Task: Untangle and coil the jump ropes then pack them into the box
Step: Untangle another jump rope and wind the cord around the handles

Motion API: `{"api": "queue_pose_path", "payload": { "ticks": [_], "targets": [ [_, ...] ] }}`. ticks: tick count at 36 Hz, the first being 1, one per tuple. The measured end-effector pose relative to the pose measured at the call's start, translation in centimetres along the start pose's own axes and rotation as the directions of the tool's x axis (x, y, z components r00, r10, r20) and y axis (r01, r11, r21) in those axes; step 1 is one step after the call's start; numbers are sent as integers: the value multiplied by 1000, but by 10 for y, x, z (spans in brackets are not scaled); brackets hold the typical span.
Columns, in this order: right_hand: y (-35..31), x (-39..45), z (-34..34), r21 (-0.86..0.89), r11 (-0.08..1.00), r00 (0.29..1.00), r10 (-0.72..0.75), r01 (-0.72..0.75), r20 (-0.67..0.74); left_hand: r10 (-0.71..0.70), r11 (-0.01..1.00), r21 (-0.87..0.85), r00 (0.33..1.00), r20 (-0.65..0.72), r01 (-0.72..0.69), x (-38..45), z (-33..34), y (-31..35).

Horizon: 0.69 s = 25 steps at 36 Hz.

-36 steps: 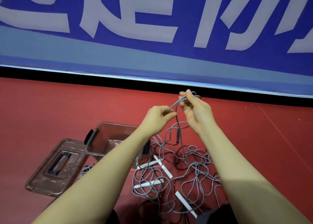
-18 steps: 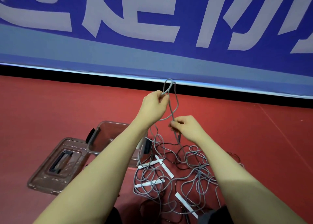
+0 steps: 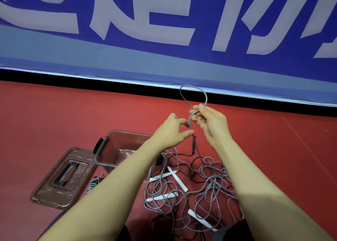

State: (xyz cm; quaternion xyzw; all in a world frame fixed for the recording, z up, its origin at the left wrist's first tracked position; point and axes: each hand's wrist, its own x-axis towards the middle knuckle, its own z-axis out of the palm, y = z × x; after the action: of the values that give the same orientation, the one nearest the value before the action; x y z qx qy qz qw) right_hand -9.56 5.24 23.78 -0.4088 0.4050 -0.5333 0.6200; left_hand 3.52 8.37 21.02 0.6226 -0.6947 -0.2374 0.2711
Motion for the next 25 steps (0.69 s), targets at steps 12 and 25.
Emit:
{"api": "queue_pose_path", "payload": {
  "ticks": [12,25],
  "targets": [
    [8,6,-22,-472,880,997,-21,54,75,64,998,4,961,-268,-65,7,-5,6],
    [26,8,-28,-637,764,994,-62,104,87,45,992,-98,960,-275,-75,11,-26,20]
  ]
}}
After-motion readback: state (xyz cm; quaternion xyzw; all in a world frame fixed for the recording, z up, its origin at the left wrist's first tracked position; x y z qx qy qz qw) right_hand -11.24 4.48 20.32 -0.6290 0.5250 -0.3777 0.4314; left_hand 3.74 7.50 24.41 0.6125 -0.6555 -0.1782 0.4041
